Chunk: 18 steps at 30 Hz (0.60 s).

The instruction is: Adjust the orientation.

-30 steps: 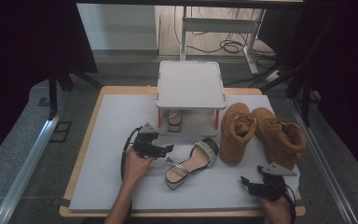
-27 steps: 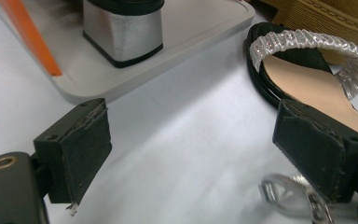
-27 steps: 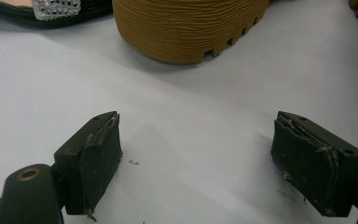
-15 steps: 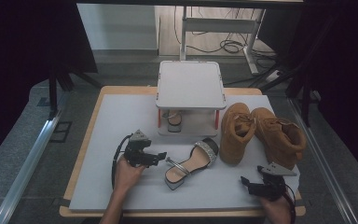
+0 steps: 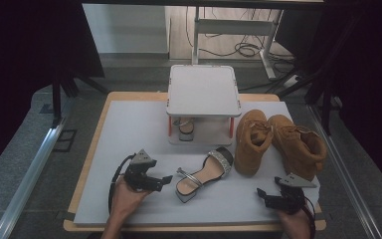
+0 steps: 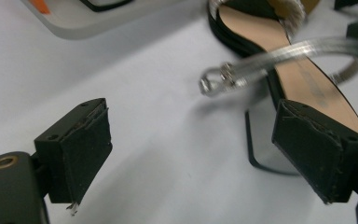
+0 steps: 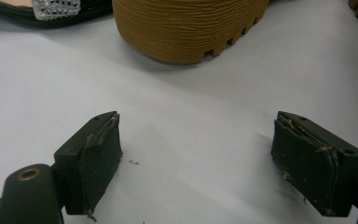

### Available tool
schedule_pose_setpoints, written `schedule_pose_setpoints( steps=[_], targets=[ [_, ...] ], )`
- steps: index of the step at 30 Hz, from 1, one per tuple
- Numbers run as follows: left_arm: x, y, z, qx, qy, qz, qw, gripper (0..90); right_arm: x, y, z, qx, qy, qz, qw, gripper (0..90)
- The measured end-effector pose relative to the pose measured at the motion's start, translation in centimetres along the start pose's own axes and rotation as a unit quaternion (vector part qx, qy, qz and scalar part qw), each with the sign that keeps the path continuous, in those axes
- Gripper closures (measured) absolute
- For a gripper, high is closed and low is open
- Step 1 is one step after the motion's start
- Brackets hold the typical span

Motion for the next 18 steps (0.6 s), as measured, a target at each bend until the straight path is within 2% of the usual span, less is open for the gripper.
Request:
schedule_pose_setpoints(
  steps=[8,10,13,18],
  targets=[
    [-0.7,-1.7,-1.3,0.02,0.0,-0.021,0.9996,12.3,0.0,0.0,0.0,0.001,0.0,0.0,1.0,15.6],
    [-0.9,-2.1,-1.7,0.028,0.0,-0.02,0.9994,12.4,0.0,0.0,0.0,0.0,0.0,0.0,1.0,15.6],
    [-1.2,-2.6,-2.0,0.03,-0.004,-0.029,0.9991,12.4,0.0,0.0,0.0,0.0,0.0,0.0,1.0,15.6],
    [-0.6,-3.5,-2.2,0.038,-0.001,-0.034,0.9987,12.5,0.0,0.0,0.0,0.0,0.0,0.0,1.0,15.6]
  ],
)
Point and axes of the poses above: each handheld gripper's, and its own axes: x roughly forward along the jaws, z roughly out of its top, y roughly to its left, the point moved 5 cm from there along x, roughly forward along the jaws, and after that the axes turned 1 degree about x, right-handed, at the moved point
